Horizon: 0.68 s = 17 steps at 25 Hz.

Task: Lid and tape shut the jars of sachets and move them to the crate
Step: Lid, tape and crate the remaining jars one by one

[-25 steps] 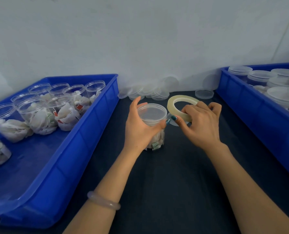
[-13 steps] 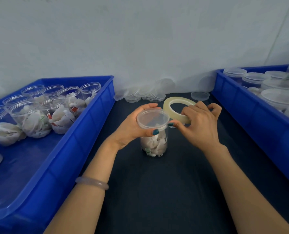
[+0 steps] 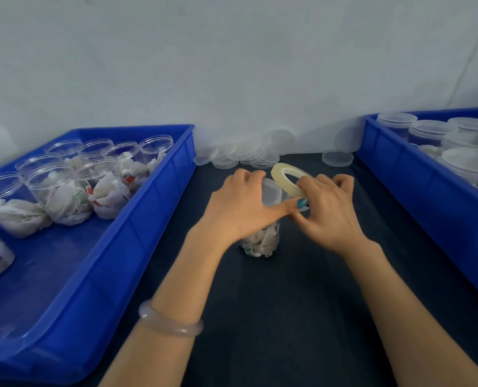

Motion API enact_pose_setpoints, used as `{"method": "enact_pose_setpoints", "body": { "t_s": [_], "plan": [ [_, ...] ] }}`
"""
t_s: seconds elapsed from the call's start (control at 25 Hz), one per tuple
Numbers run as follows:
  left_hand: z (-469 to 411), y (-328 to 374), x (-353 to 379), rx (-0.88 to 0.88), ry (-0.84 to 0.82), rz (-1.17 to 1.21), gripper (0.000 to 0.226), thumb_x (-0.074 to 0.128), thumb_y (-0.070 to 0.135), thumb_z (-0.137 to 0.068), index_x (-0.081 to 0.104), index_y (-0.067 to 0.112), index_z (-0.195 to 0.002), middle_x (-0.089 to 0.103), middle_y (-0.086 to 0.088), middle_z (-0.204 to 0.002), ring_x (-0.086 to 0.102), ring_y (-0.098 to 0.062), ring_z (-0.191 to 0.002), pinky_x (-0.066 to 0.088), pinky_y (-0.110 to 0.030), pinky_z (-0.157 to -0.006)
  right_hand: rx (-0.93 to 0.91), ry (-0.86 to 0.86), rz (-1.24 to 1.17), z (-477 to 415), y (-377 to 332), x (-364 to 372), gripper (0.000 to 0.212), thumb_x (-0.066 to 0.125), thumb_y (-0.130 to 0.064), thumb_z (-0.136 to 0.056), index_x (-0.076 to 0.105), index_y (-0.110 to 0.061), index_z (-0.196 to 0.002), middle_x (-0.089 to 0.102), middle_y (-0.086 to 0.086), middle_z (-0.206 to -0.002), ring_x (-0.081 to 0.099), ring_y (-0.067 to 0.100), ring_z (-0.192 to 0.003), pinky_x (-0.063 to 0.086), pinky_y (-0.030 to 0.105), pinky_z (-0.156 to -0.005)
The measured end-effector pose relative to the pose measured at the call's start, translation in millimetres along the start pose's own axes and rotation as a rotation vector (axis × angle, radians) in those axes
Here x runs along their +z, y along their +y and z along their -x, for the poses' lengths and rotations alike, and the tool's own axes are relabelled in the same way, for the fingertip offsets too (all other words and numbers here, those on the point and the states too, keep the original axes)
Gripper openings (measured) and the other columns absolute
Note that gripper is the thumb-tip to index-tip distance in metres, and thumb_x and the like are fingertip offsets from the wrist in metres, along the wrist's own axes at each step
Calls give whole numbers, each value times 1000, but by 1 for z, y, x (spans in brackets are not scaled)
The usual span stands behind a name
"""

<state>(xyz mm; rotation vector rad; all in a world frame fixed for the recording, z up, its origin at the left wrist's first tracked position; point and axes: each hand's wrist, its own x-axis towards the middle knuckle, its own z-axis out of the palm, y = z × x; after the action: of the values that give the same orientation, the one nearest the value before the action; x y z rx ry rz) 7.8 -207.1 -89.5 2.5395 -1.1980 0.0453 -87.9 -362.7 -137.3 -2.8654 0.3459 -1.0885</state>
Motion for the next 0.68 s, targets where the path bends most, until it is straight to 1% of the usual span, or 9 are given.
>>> {"method": "enact_pose_setpoints", "body": {
  "t_s": [0.12, 0.16, 0.2, 0.28, 0.36, 0.4, 0.48, 0.56, 0.68],
  "plan": [
    [-1, 3, 12, 13, 116, -3, 93, 45, 89, -70, 44, 25, -138, 47, 4, -137, 44, -19, -128, 41, -36, -85, -54, -195, -156, 0, 4, -2, 32, 33, -44, -90, 45, -15, -90, 51, -4, -71, 46, 21, -64, 34, 44, -84],
    [-2, 0, 12, 15, 131, 33, 90, 48, 88, -71, 46, 27, -137, 48, 7, -137, 44, -16, -127, 40, -34, -86, -58, -227, -163, 0, 7, -2, 31, 30, -43, -92, 45, -16, -92, 52, -4, -74, 46, 21, -67, 34, 43, -86],
    [-3, -4, 11, 25, 126, 69, 86, 50, 86, -72, 46, 29, -136, 49, 10, -136, 44, -14, -127, 38, -32, -87, -63, -227, -157, -1, 10, -4, 35, 25, -46, -93, 45, -18, -92, 53, -5, -77, 47, 20, -69, 32, 42, -86],
    [-4, -12, 8, 71, 105, 116, 75, 57, 77, -77, 47, 31, -136, 49, 13, -137, 45, -10, -126, 37, -28, -91, -77, -151, -110, -2, 15, -8, 46, 15, -54, -95, 47, -22, -88, 52, -9, -79, 47, 18, -72, 26, 37, -82],
    [-4, -19, 6, 110, 108, 179, 69, 66, 64, -80, 46, 30, -137, 50, 15, -137, 45, -6, -124, 34, -24, -93, -88, -48, -20, -3, 19, -11, 47, 20, -58, -96, 49, -25, -82, 51, -11, -79, 46, 14, -74, 19, 33, -79],
    [-4, -21, 5, 125, 98, 222, 70, 70, 59, -80, 45, 30, -138, 50, 16, -136, 44, -3, -122, 33, -23, -93, -71, -12, 19, -3, 20, -12, 49, 23, -61, -95, 52, -24, -80, 52, -9, -79, 46, 15, -74, 17, 33, -78],
    [-3, -23, 1, 166, 48, 294, 75, 76, 51, -78, 42, 32, -142, 51, 20, -131, 45, 1, -120, 34, -21, -95, -19, 57, 89, -2, 22, -12, 63, 27, -69, -91, 58, -18, -74, 55, -4, -75, 48, 19, -72, 19, 36, -79],
    [-4, -25, -1, 217, -24, 347, 78, 80, 41, -76, 39, 35, -143, 52, 24, -128, 46, 3, -121, 37, -20, -99, 11, 132, 143, -1, 19, -9, 72, 28, -76, -88, 58, -14, -68, 55, -1, -70, 48, 22, -66, 21, 38, -79],
    [-8, -26, -6, 277, -107, 395, 82, 81, 24, -77, 37, 33, -145, 56, 19, -128, 47, 1, -123, 37, -18, -100, 31, 181, 132, -1, 7, -3, 70, 30, -77, -86, 52, -14, -66, 49, -2, -67, 44, 22, -62, 19, 36, -76]
  ]
}}
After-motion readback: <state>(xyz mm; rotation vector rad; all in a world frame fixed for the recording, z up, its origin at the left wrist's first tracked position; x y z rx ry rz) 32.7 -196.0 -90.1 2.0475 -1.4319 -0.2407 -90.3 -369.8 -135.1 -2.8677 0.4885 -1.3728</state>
